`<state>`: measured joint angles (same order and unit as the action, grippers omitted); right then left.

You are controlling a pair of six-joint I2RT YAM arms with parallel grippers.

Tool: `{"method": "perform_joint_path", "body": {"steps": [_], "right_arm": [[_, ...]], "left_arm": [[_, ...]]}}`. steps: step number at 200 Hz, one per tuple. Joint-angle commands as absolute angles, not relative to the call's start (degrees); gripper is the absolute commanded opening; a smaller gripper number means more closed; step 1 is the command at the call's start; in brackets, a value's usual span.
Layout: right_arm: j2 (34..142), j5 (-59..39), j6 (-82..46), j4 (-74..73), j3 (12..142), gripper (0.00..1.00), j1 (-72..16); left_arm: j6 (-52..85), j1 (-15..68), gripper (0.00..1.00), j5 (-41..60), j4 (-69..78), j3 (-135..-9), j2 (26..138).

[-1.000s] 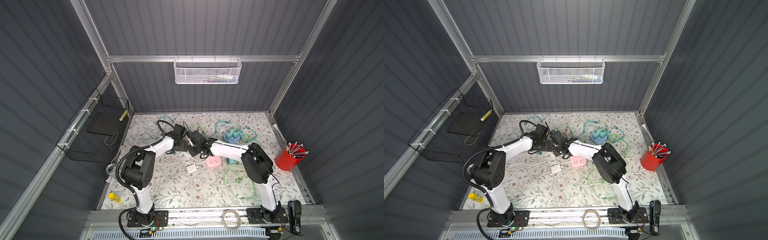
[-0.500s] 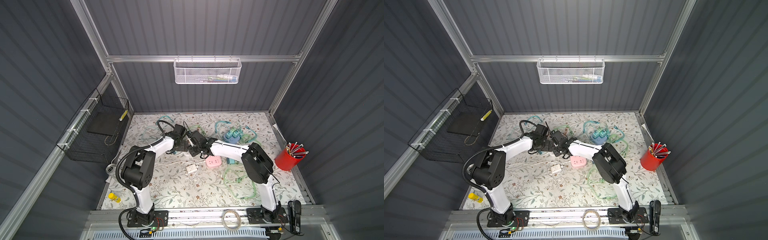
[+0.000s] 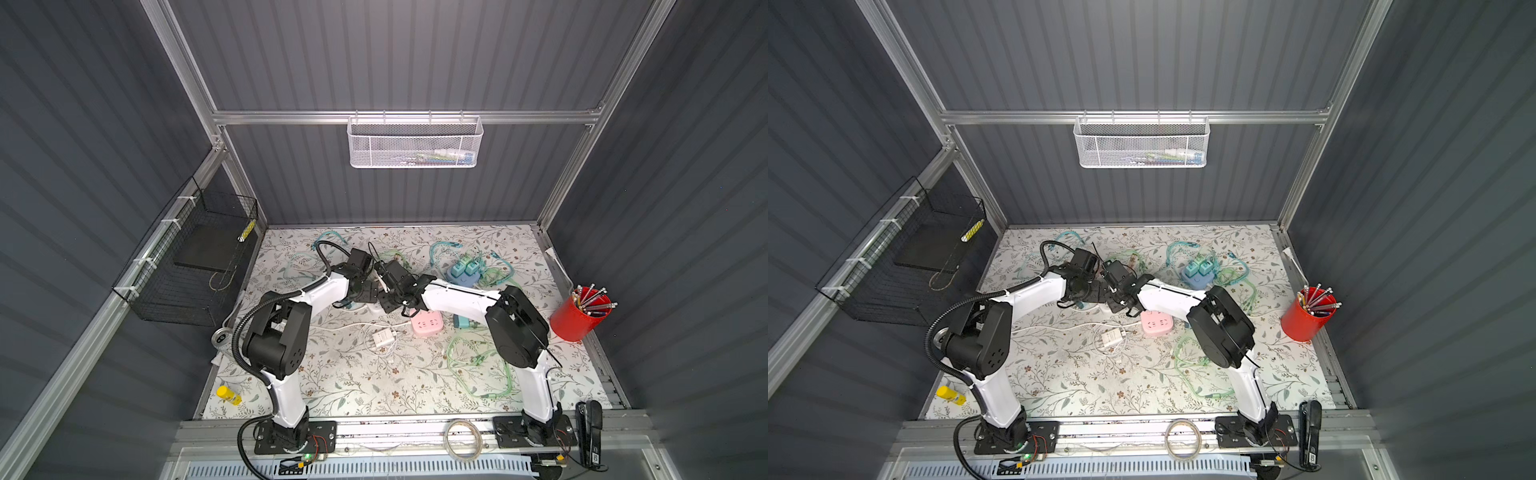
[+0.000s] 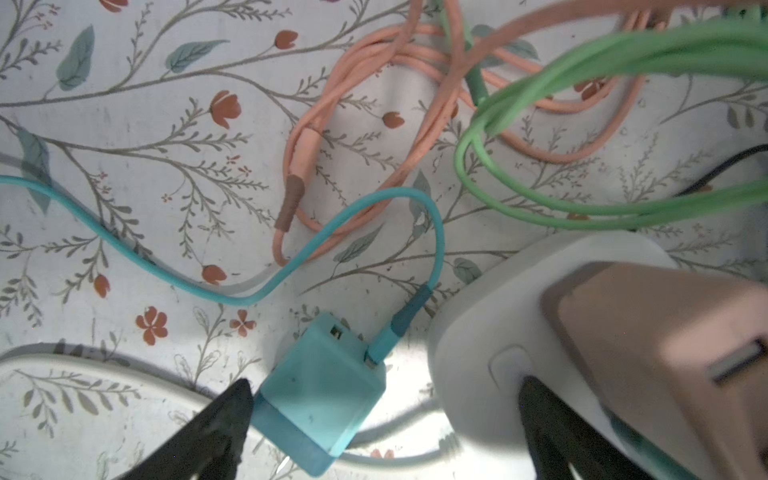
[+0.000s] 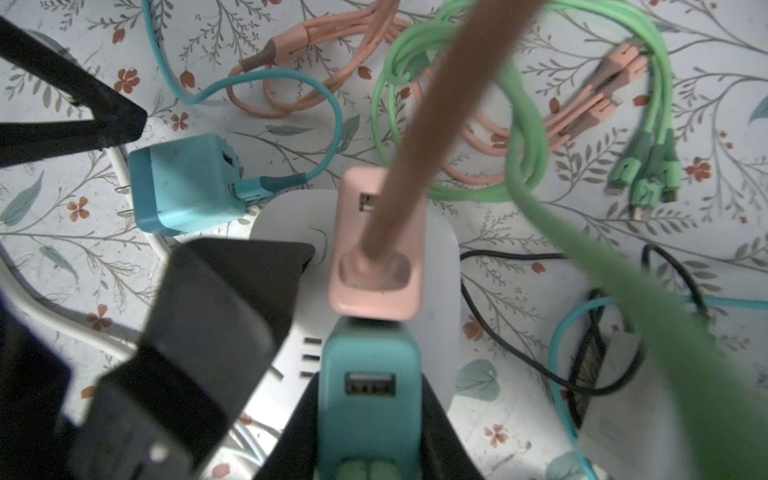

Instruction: Pull the plug off the socket

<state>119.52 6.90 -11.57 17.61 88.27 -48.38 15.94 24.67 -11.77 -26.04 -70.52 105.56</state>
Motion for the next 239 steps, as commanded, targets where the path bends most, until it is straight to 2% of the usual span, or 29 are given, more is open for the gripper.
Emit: {"method": "perform_joint_path", "body": {"steps": [1, 184, 239], "right_arm": [[115.0, 6.8, -12.0, 17.2, 90.2, 0.00, -48.7], [120.2, 4.4, -7.1, 16.4, 92.7, 0.00, -51.4], [117.9, 4.8, -8.7, 17.3, 91.1, 0.00, -49.8]], "left_arm": [[15.4, 24.3, 1.00, -14.4, -32.0, -68.2, 110.1], [15.6, 23.8, 0.99, -12.9, -31.3, -66.7, 113.2], [15.4, 23.4, 0.99, -13.3, -30.9, -65.5, 112.3]]}}
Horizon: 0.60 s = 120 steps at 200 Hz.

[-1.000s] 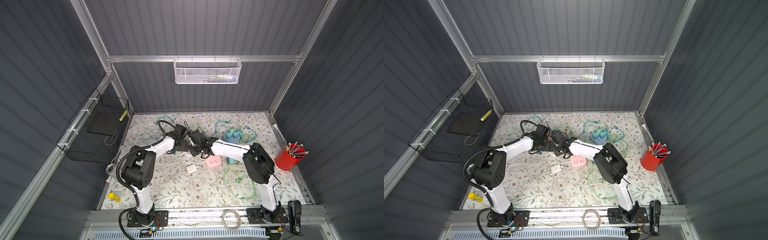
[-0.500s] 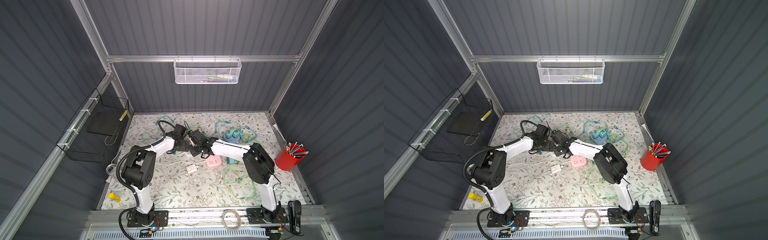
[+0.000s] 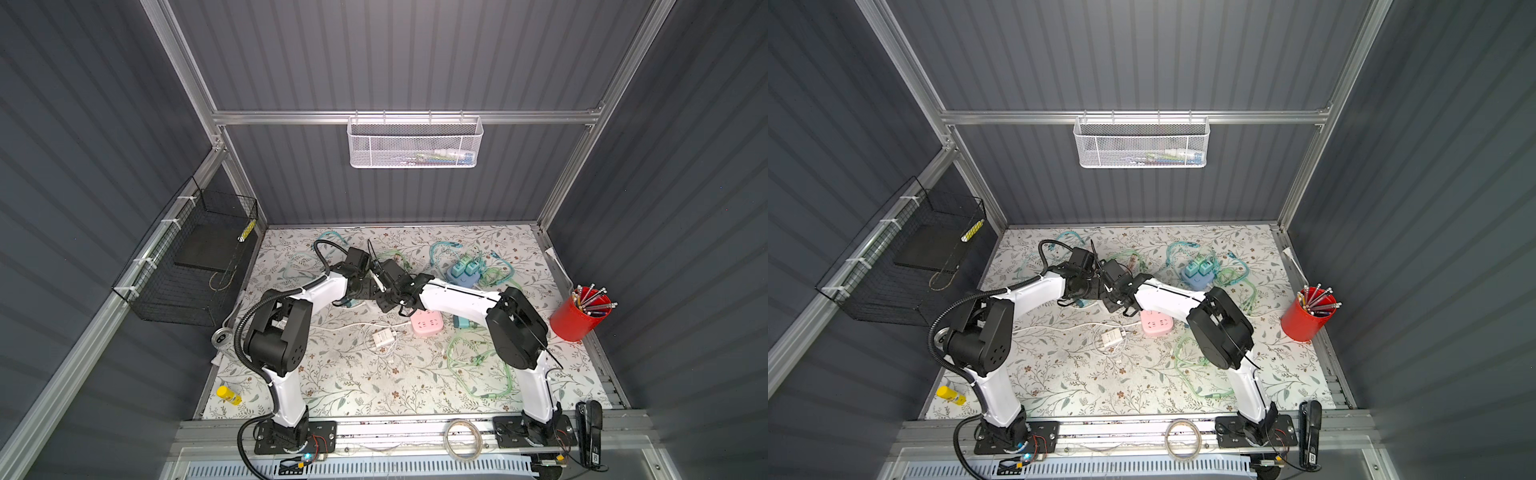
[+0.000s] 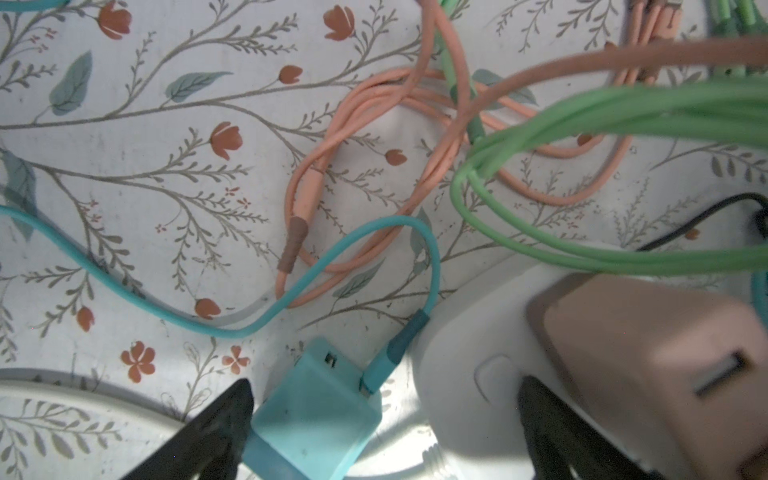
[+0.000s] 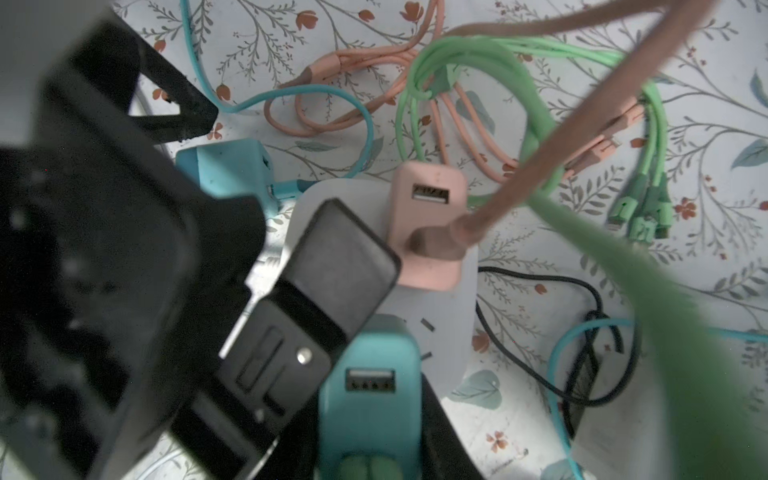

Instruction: Pull the plug off the socket

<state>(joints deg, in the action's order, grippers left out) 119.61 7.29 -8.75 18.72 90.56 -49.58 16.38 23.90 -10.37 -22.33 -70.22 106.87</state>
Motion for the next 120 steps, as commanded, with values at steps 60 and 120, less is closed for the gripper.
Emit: {"method": "perform_joint_path", "body": {"steps": [60, 120], "right_arm": [[114.9, 2.1, -9.2, 17.0, 88.3, 0.02, -46.1], [115.6, -3.1, -7.9, 20.2, 89.3, 0.04, -42.1]], "left_arm": [[14.9, 23.3, 1.00, -14.3, -31.1, -64.9, 110.6], [13.9, 23.3, 1.00, -15.5, -31.0, -63.5, 108.8]]}}
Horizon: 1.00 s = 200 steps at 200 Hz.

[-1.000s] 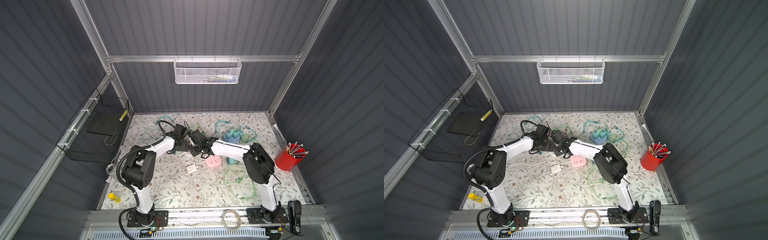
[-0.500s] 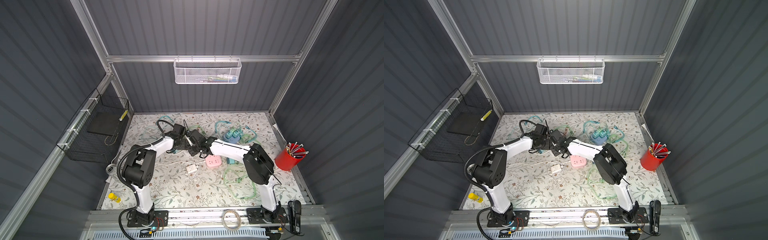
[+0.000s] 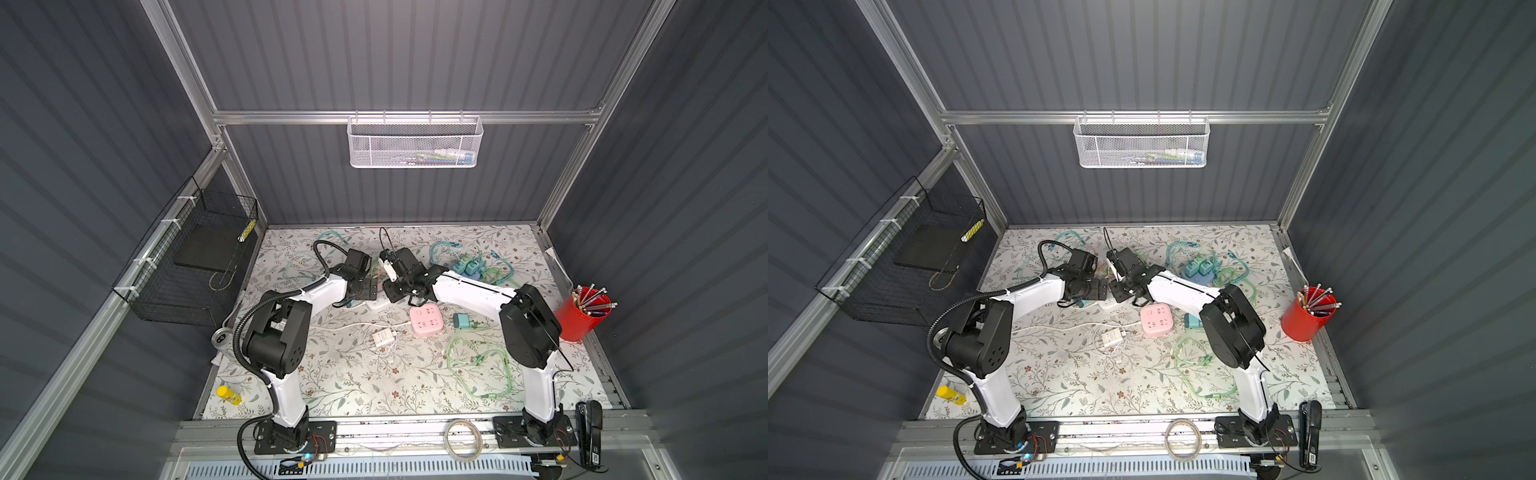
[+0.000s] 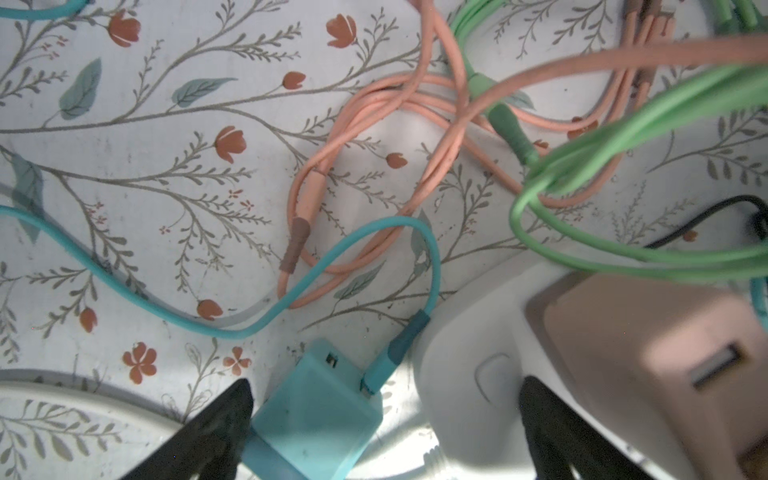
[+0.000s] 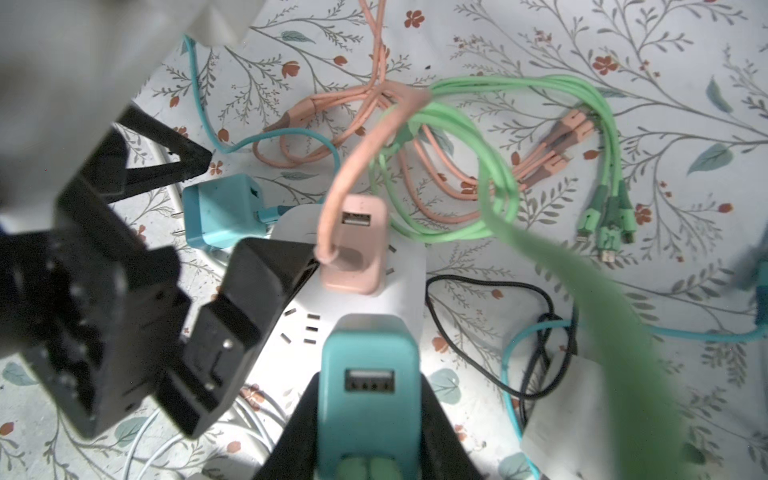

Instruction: Pull the plug off the socket

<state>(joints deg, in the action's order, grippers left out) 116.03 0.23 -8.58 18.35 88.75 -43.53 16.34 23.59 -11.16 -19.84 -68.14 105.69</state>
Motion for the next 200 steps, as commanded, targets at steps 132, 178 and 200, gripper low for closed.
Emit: {"method": "perform_joint_path", "body": {"steps": [132, 178, 200], "right_arm": [[121.9, -13.2, -8.2, 26.5, 95.7, 0.07, -36.9], [124.0, -14.7, -7.7, 28.7, 98.5, 0.08, -35.5], [125.1, -16.5, -7.2, 29.6, 99.7, 0.08, -35.1]], "left_arm": [[11.8, 23.3, 1.00, -14.2, -28.6, -61.2, 104.8], [11.3, 23.3, 1.00, -12.1, -27.7, -61.3, 103.7], [10.9, 23.3, 1.00, -11.7, -27.5, -61.1, 103.5]]}}
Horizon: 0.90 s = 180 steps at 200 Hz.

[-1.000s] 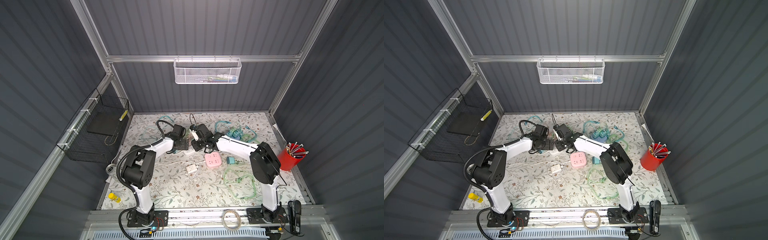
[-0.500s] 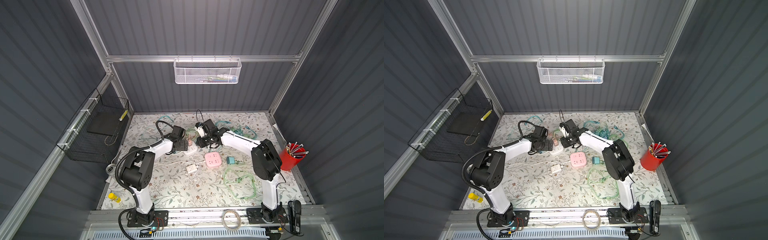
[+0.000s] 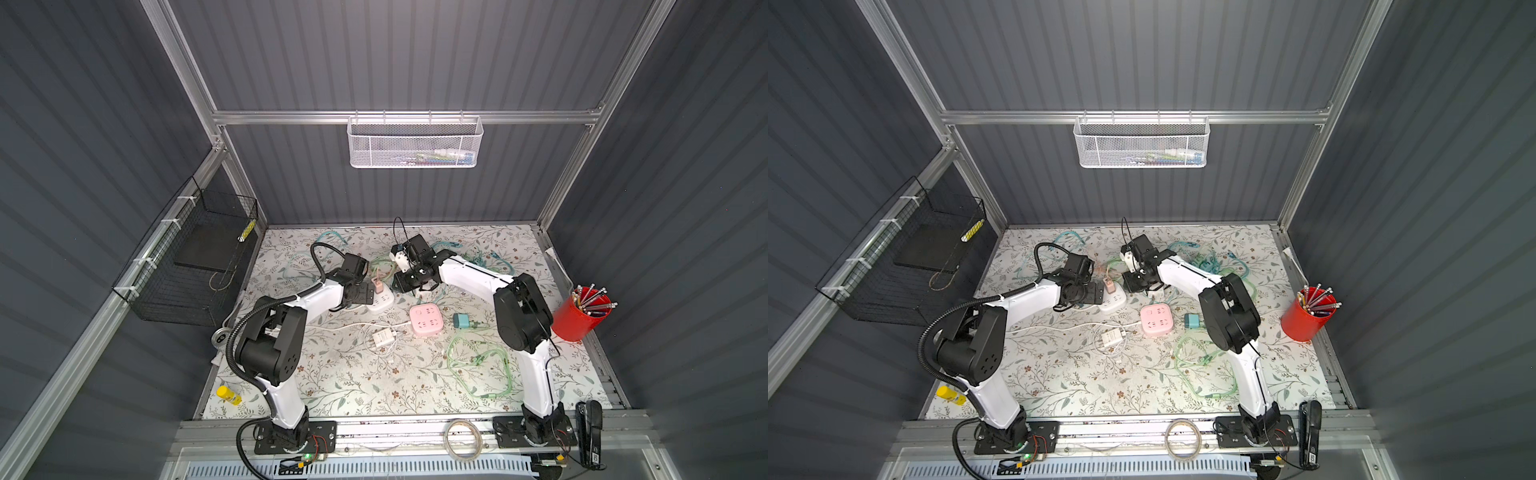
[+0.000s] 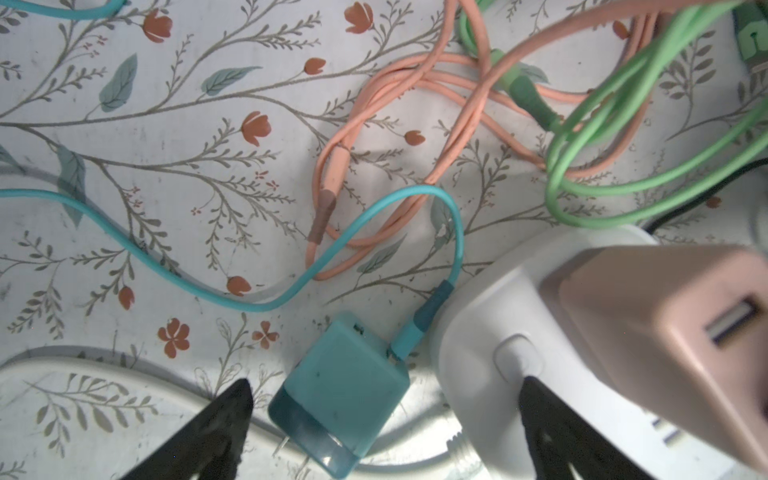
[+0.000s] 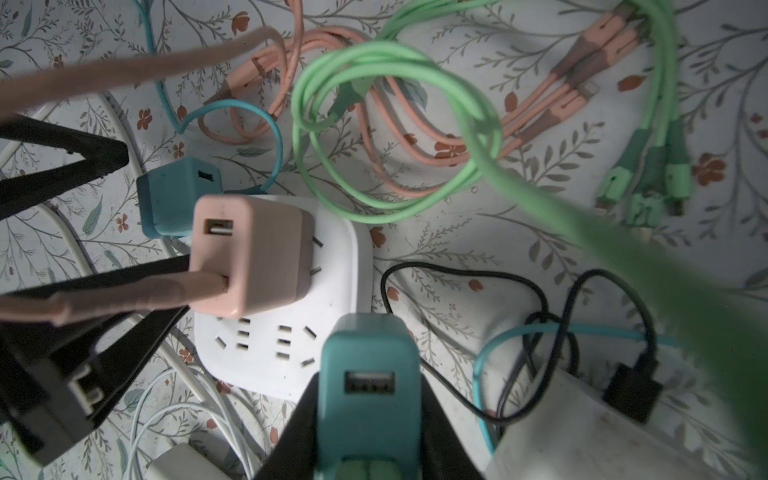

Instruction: Pull the plug off the socket

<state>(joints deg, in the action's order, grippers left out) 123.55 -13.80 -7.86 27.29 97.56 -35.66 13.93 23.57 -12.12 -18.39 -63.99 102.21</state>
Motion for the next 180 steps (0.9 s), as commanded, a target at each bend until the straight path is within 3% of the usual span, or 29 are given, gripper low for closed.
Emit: {"method": "perform_joint_path", "body": {"steps": [1, 106, 130, 152, 180], "right_arm": [[125.2, -16.6, -7.1, 29.7, 99.8, 0.08, -35.1], [130.4, -23.0, -6.3, 35.4, 105.8, 0.14, -33.8], [130.2, -22.6, -6.4, 35.5, 104.9, 0.23, -33.8], [130.2, -22.7, -6.4, 36.0, 104.9, 0.25, -33.5], [130.0, -21.8, -6.4, 36.7, 105.7, 0.41, -33.4]], "left_arm": [[10.9, 23.3, 0.99, -11.7, -27.5, -61.2, 103.5], [7.7, 23.3, 1.00, -9.6, -24.2, -58.8, 97.8], [7.0, 23.3, 1.00, -9.4, -24.1, -59.2, 97.1], [6.7, 23.3, 1.00, -9.2, -23.8, -59.4, 96.4], [6.6, 23.3, 1.00, -8.4, -23.1, -59.3, 95.4]]}}
